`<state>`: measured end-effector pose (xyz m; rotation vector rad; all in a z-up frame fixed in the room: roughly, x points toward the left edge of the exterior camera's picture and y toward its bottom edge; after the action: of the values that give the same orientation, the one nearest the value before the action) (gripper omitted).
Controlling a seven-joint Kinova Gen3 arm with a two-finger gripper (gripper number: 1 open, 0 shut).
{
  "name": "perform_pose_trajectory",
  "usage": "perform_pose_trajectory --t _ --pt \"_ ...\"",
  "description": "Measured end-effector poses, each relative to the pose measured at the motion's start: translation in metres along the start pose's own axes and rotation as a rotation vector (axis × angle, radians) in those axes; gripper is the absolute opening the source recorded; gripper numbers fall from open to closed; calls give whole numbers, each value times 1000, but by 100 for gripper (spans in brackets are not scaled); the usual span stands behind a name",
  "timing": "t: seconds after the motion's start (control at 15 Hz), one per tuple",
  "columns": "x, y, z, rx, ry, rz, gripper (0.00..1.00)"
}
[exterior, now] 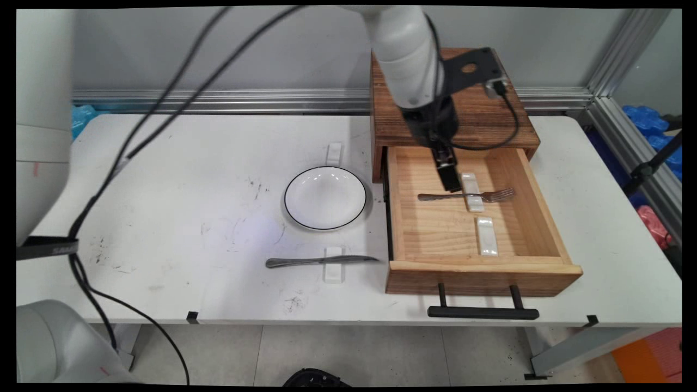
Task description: Pick up the knife from the right of the white plate
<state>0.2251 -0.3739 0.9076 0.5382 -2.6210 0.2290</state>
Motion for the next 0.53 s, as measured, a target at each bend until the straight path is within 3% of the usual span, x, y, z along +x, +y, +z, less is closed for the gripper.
perform_pose_trajectory --t 0.53 --pt "-75 16 -65 -33 3 -12 100"
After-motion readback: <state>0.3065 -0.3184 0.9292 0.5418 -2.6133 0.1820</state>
